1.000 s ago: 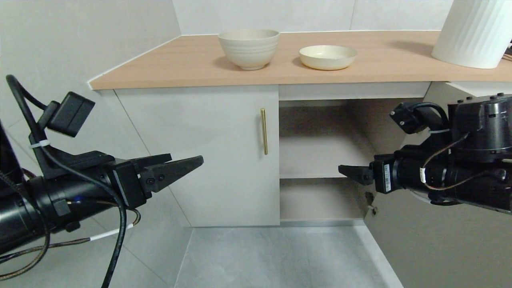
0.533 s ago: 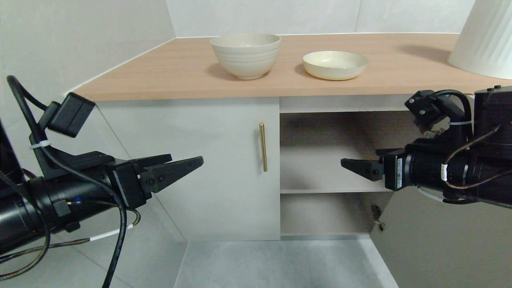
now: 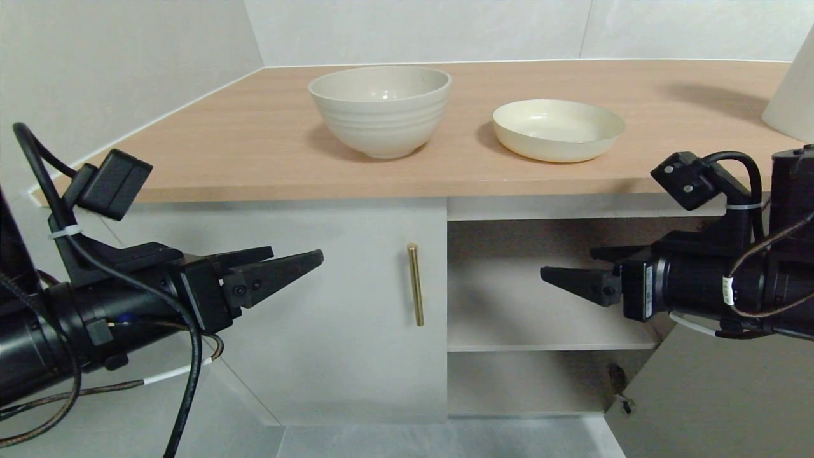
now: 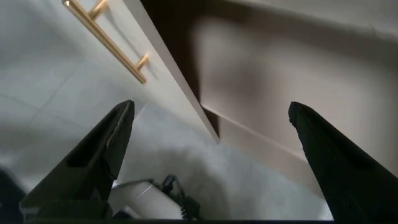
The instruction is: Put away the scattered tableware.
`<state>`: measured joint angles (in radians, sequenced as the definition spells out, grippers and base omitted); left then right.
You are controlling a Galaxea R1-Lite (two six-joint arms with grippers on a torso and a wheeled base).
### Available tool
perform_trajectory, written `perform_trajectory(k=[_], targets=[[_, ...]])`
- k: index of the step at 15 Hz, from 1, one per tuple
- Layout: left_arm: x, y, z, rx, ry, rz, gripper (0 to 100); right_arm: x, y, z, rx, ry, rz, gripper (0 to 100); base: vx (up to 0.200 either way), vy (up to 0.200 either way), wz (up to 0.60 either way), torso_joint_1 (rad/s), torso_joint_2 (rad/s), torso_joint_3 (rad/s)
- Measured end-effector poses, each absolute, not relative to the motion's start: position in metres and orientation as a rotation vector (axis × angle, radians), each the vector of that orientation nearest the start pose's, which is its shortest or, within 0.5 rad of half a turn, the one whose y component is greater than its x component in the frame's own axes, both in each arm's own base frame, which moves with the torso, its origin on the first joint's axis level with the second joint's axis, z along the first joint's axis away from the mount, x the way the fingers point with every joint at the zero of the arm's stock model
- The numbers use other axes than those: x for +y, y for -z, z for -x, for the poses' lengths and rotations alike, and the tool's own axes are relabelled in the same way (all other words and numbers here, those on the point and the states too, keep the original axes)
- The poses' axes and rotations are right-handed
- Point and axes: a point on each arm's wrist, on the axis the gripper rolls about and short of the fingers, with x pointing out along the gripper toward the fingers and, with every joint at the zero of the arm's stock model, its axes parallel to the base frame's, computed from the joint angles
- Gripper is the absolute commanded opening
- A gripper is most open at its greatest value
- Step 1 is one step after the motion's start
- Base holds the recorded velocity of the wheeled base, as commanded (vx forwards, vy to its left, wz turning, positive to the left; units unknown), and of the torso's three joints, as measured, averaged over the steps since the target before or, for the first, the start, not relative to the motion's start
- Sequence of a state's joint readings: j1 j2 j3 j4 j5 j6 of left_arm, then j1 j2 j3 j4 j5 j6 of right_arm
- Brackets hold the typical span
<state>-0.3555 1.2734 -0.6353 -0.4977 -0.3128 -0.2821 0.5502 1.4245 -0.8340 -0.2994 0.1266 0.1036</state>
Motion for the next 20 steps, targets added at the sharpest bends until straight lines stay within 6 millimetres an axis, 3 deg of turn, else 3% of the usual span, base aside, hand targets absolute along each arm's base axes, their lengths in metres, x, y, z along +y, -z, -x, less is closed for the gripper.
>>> perform_trajectory(k=[10,20], targets=[[-0.074,-0.229,-0.175,0.246,0.694,0.273,100,0.126,-0.233,-0.182,0.293,-0.770,0.005,100,0.000,0.000,0.00,0.004,-0.01,-0.011],[-0.074,-0.227,-0.176,0.267,0.707,0.274,100,0.125,-0.233,-0.181,0.272,-0.769,0.015,100,0.000,0.000,0.00,0.135,-0.41,-0.279]])
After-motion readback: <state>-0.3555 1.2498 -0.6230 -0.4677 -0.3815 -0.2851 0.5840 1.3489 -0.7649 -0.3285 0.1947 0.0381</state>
